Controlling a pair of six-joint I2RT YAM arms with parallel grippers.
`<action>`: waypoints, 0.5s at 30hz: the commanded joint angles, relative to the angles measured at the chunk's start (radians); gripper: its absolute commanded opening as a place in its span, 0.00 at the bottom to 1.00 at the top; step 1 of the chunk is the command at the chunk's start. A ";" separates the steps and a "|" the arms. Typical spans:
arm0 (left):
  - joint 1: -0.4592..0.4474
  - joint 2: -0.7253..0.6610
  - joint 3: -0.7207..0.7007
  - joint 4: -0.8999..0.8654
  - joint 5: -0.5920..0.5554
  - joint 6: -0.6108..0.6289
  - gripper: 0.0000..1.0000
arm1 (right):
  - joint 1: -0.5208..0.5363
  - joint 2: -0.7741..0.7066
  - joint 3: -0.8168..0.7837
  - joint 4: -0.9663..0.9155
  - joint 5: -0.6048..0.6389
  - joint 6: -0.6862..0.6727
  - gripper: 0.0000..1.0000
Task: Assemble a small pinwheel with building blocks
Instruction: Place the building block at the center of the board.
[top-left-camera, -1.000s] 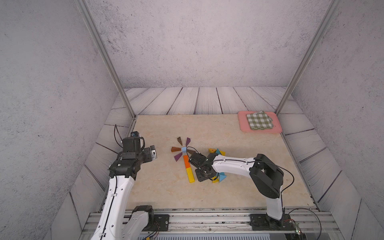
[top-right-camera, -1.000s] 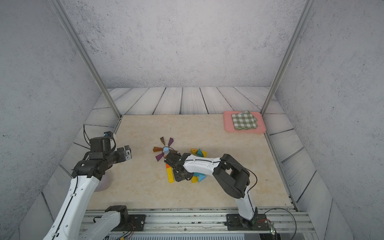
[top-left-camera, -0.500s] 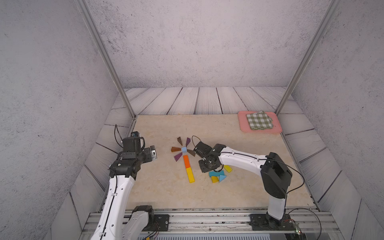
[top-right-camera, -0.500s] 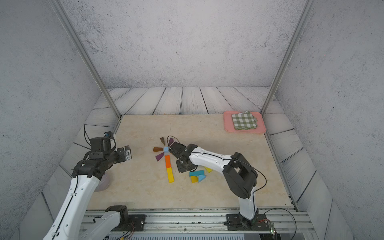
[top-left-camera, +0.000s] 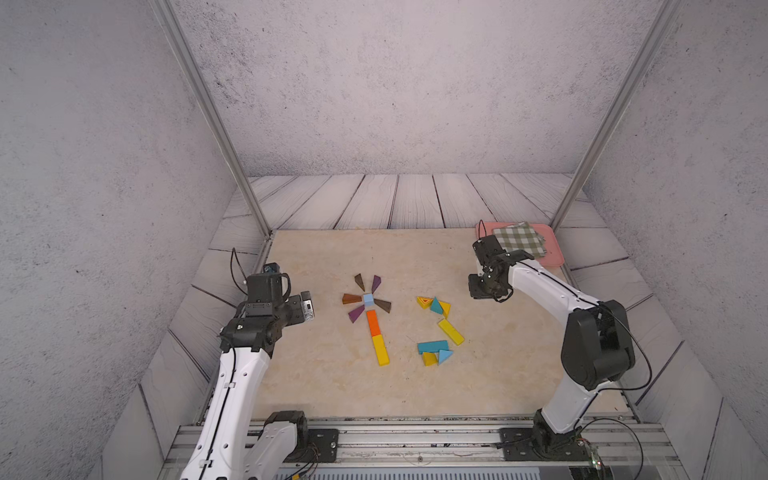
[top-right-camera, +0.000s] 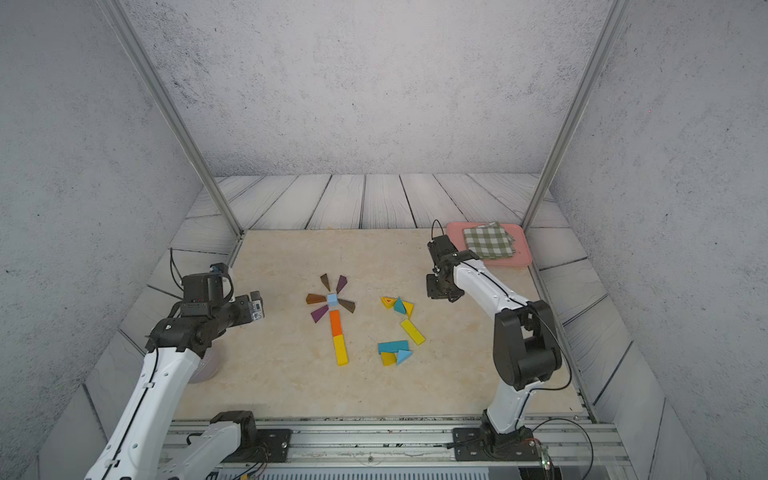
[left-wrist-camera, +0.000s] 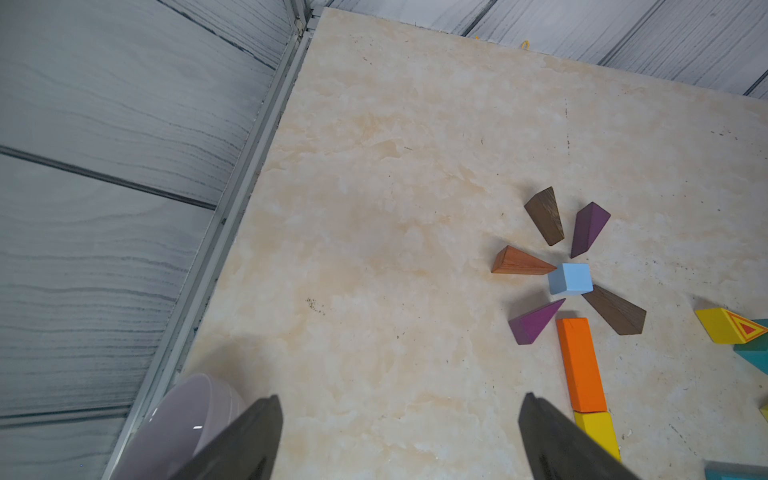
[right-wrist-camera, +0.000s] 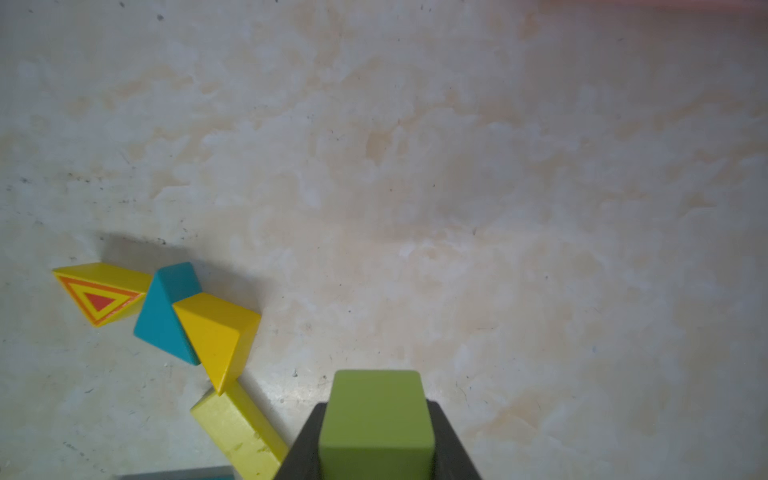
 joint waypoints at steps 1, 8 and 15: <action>0.009 0.005 -0.010 -0.007 -0.013 0.009 0.96 | -0.025 0.093 0.033 0.027 -0.075 -0.088 0.32; 0.010 0.006 -0.009 -0.009 -0.019 0.011 0.96 | -0.066 0.225 0.081 0.035 -0.085 -0.110 0.33; 0.010 0.012 -0.007 -0.008 -0.019 0.011 0.96 | -0.070 0.267 0.109 0.071 -0.051 -0.124 0.35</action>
